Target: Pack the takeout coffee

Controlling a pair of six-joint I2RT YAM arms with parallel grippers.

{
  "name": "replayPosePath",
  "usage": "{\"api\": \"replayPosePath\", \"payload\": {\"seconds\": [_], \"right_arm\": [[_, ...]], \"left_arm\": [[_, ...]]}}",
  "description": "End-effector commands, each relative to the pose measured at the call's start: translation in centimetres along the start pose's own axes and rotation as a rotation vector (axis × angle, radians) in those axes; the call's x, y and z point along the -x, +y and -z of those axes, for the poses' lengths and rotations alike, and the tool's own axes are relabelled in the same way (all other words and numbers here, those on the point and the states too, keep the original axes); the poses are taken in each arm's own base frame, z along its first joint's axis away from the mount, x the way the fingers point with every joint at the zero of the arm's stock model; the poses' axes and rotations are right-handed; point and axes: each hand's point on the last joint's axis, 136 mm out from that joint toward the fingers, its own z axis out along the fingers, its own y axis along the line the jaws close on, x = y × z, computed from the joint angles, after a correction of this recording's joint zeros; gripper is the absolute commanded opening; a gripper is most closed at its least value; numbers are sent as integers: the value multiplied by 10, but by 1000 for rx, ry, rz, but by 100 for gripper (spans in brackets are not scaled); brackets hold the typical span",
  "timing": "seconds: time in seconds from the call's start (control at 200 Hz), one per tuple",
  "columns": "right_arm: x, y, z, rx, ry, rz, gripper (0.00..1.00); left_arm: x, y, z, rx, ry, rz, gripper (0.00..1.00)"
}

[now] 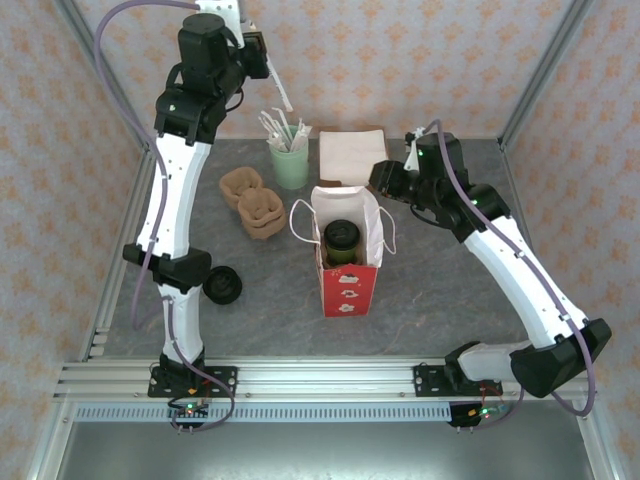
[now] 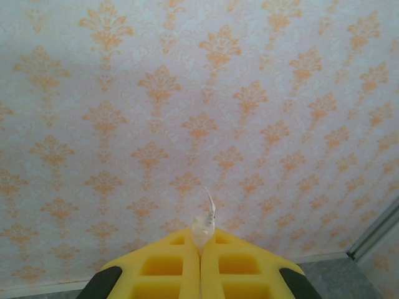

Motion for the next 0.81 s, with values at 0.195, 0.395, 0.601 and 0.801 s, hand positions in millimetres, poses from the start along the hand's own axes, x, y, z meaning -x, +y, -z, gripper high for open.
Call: {"api": "replayPosePath", "payload": {"seconds": [0.195,0.395,0.601,0.801], "right_arm": [[14,-32,-7,-161,-93,-70,30],[26,-41,-9,-223,-138,-73,31],[38,-55,-18,-294,-166,-90,34],[50,-59,-35,-317,-174,-82,35]], "left_arm": [[22,-73,115,-215,-3,-110,7],[3,-105,159,-360,41,-69,7],[-32,-129,179,-477,100,13,7],[-78,-151,184,-530,204,33,7]]}}
